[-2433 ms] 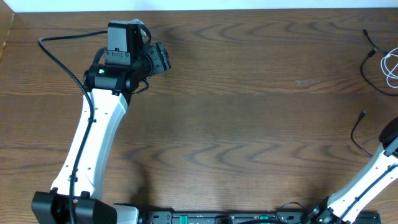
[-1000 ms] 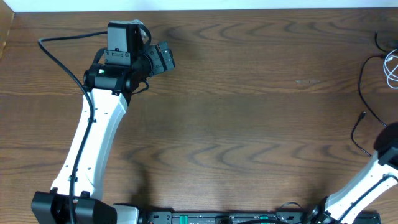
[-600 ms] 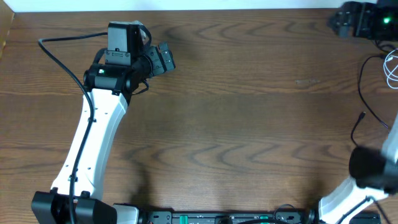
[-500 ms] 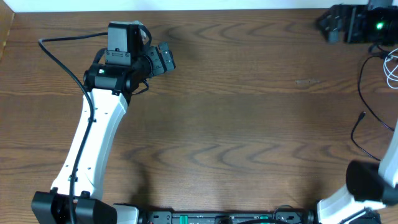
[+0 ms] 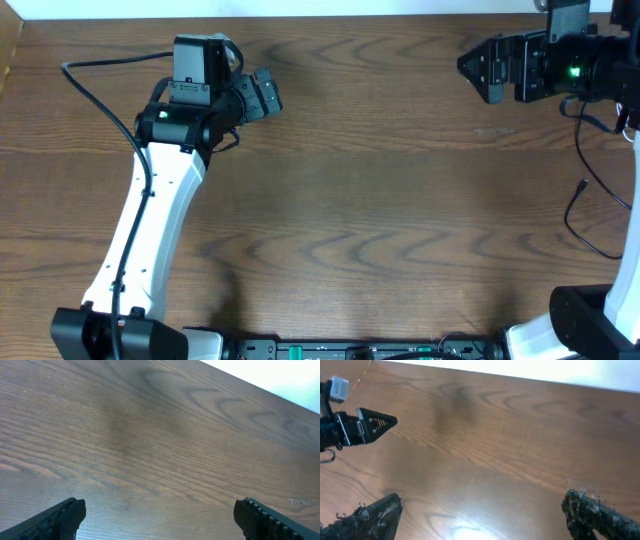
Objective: Untangle cables
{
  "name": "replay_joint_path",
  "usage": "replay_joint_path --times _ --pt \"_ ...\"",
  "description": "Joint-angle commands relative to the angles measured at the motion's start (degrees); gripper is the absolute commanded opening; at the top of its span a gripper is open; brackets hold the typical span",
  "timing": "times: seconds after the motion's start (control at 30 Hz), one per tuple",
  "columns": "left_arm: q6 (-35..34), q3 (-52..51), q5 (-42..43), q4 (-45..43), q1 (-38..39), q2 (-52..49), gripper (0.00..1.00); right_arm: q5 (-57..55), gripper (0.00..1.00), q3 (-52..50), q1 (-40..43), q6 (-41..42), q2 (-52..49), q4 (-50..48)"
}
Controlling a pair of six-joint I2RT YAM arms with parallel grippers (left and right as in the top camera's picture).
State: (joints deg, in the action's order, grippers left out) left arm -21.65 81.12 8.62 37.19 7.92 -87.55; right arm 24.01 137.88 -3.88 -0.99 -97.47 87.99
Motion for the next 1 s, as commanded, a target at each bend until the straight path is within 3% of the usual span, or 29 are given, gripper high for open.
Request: replay_joint_path --times 0.0,0.17,0.27,0.63,0.97 --pt "0.1 0.0 -0.8 0.2 -0.1 -0.2 1.0 -0.4 0.99 0.1 1.2 2.6 -0.1 0.6" --pt "0.1 0.0 -0.8 0.2 -0.1 -0.2 1.0 -6.9 0.99 -1.9 1.2 2.6 1.2 -0.6" --pt "0.1 0.0 -0.8 0.2 -0.1 -0.2 1.0 -7.4 0.99 -8.7 1.2 2.4 5.6 -5.6" --pt "0.1 0.0 -0.8 0.2 -0.1 -0.2 1.0 -6.9 0.99 -56.1 4.5 -1.2 34.1 -37.4" --pt "0.1 0.0 -0.8 0.2 -0.1 -0.2 1.0 -6.5 0.99 -97.6 6.9 -1.3 60.0 -78.3"
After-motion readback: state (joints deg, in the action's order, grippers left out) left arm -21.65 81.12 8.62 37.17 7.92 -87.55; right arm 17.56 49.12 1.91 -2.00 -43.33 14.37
